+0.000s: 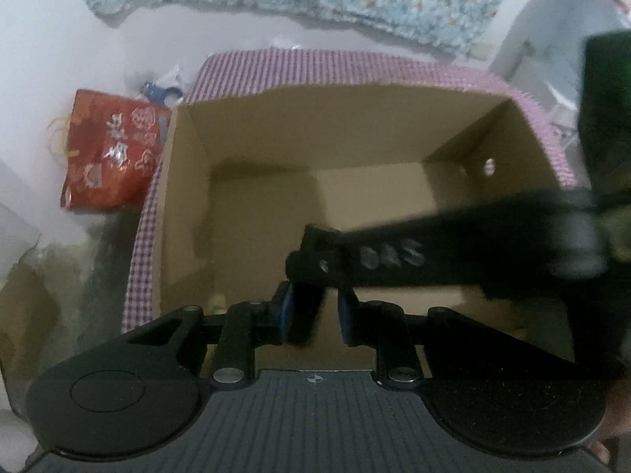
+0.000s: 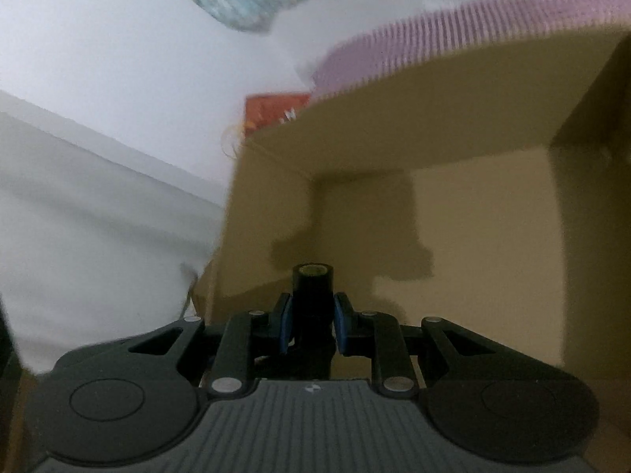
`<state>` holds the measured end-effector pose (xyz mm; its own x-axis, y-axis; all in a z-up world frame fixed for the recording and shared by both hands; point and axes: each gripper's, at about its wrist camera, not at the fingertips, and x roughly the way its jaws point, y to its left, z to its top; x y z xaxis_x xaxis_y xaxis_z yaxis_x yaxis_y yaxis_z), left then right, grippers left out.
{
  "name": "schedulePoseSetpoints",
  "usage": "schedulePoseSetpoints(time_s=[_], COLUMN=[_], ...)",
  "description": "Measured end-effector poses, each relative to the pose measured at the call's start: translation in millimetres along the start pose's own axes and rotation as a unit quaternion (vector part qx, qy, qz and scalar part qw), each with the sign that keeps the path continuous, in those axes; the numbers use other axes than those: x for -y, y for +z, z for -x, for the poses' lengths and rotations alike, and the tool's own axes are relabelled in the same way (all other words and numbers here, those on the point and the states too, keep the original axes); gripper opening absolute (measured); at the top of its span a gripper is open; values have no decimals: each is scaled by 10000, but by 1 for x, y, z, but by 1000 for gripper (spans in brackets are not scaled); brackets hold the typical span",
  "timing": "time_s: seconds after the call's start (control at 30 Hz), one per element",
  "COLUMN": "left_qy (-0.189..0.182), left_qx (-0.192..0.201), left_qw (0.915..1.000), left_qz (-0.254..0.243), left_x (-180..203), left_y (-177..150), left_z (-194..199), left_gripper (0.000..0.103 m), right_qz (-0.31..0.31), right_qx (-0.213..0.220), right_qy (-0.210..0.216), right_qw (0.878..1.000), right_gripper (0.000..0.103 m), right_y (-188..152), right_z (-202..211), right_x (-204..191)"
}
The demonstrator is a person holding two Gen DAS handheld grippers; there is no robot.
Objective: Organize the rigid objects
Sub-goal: 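Carry the black cylinder into the cardboard box and open the right gripper, then withdraw the right gripper from the box back toward the table objects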
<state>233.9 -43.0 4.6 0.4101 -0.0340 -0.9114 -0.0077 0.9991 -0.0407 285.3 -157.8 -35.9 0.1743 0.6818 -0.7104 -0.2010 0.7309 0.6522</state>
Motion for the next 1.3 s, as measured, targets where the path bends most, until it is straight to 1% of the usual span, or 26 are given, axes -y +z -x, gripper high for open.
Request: schedulePoseSetpoints(time_s=[0.07, 0.2, 0.3, 0.4, 0.43, 0.47, 0.5, 0.57, 0.7, 0.73, 0.9, 1.0, 1.1, 1.2, 1.3], left_qy=[-47, 80, 131, 97, 88, 70, 58, 35, -70, -98, -263, -351, -488, -663, -937], left_qx=[5, 101, 132, 175, 206, 250, 283, 339, 492, 536, 836, 1012, 1160, 1242, 1243], left_qw=[10000, 9999, 9998, 9996, 9995, 9994, 9993, 9991, 9985, 9982, 9959, 9941, 9920, 9900, 9876], left_qz=[1, -28, 89, 195, 216, 242, 250, 251, 247, 244, 210, 164, 55, -78, -215], left_x=[-5, -6, -12, -16, -18, -20, -21, -20, -17, -17, -13, -11, -7, -1, 4], left_y=[0, 0, -1, 0, 1, 1, 1, 1, -1, -1, -6, -12, -22, -36, -52], left_z=[0, 8, 12, 17, 18, 21, 23, 28, 40, 42, 65, 79, 96, 111, 120], left_gripper=[26, 27, 27, 28, 29, 32, 33, 35, 37, 37, 39, 41, 42, 45, 48], right_qz=[-36, -35, 41, 88, 110, 85, 64, -1, -240, -299, -431, -418, -394, -414, -479], right_qx=[-129, -303, -377, -310, -258, -181, -106, 44, 247, 305, 626, 881, 1148, 1475, 1804], right_qy=[-68, -191, -165, -201, -203, -199, -152, -65, 214, 284, 645, 881, 1015, 1124, 1137], right_qw=[9999, 9994, 9991, 9993, 9994, 9996, 9998, 10000, 9992, 9987, 9950, 9913, 9874, 9818, 9758], right_gripper=[24, 23, 25, 26, 28, 35, 41, 44, 44, 44, 44, 44, 44, 44, 44], right_y=[5, 12, 14, 19, 19, 20, 18, 18, 16, 20, 5, -14, -38, -70, -109], right_z=[-14, -40, -47, -45, -42, -38, -32, -22, 4, 9, 55, 90, 130, 167, 196], right_x=[3, 0, -4, -11, -13, -13, -11, -10, -1, 2, 6, 8, 15, 25, 39])
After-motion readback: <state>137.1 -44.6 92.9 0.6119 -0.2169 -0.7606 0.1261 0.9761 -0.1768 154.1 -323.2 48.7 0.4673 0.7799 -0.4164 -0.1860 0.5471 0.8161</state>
